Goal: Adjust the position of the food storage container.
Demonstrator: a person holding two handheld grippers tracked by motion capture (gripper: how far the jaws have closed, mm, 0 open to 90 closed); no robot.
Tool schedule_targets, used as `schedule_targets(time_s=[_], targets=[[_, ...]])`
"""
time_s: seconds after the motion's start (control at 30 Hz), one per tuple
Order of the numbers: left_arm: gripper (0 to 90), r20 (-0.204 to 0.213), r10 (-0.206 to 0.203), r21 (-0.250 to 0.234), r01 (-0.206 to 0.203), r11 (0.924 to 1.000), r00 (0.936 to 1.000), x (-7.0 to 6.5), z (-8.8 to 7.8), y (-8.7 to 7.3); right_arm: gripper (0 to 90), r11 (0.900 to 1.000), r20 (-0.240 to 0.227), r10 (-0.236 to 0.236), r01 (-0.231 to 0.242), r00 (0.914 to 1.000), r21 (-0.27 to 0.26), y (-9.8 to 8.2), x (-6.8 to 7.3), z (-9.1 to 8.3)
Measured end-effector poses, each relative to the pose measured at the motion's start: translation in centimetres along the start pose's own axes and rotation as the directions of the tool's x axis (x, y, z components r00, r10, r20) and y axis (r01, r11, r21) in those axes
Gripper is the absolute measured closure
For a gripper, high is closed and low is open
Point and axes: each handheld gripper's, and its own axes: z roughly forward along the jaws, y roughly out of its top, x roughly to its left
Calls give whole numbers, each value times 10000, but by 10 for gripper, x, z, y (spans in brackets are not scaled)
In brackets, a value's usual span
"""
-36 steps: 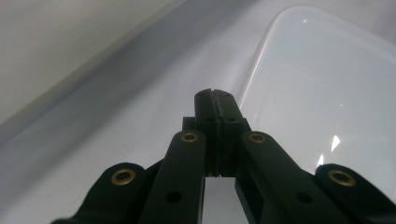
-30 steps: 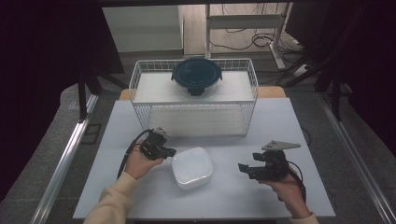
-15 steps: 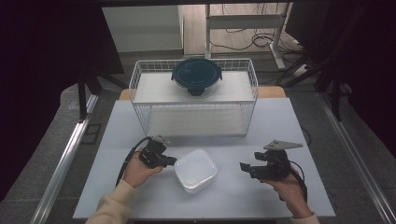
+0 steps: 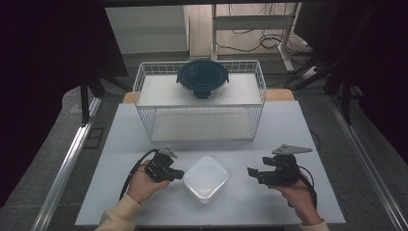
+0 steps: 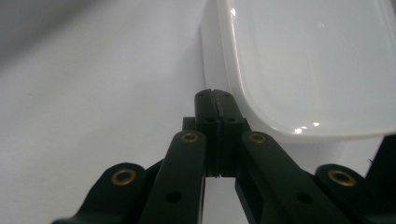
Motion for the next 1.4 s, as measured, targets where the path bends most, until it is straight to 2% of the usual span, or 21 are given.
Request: schedule_targets(time_s=[0.03,0.3,0.33,0.47,0.73,0.83,1.1,1.17,1.2,1.23,1.27,1.33,1.37,1.4], targets=[[899,119,54,55,-55,10000,9999,-5,2,-2,227,10000,-22,21,-21,10000,12,0,0,0],[898,494,251,243,-264,9994,9985,-20,5,-5,227,10000,-20,29,-29,10000,28,0,0,0],[898,678,199,192,-213,9996,9975,-23,5,-6,227,10000,-24,34,-34,10000,26,0,0,-1],[898,820,208,363,-239,9991,9964,-33,8,-9,227,10000,-17,17,-17,10000,11,0,0,-1],[898,1064,-62,321,28,9995,9943,-40,13,-13,227,10000,-13,-15,15,10000,27,0,0,0],[897,1253,-1,306,-37,9995,9921,-46,14,-14,227,10000,-36,6,-6,10000,49,-1,0,0],[897,1408,69,216,-101,9997,9900,-52,17,-13,227,10000,-20,-22,22,10000,84,-1,0,1],[898,1420,44,108,-60,9999,9899,-51,15,-13,227,10000,-6,-3,3,10000,79,-1,0,0],[899,1135,-130,-251,160,9996,9934,-46,7,-13,227,10000,7,2,-2,10000,65,-1,0,0],[898,1135,-130,-251,160,9996,9934,-46,7,-13,227,10000,20,6,-6,10000,46,0,0,0],[898,1025,-371,-719,445,9964,9940,-41,-4,-15,227,10000,20,2,-2,10000,17,0,1,-1],[896,866,-615,-1313,726,9887,9943,-37,-14,-17,227,10000,-36,-65,65,10000,-3,1,2,-1],[872,914,-772,-1552,908,9837,9928,-36,-17,-18,227,10000,-66,-69,70,10000,15,1,3,-1],[841,914,-772,-1552,908,9837,9928,-36,-17,-18,227,10000,-66,-69,70,10000,15,1,3,-1]])
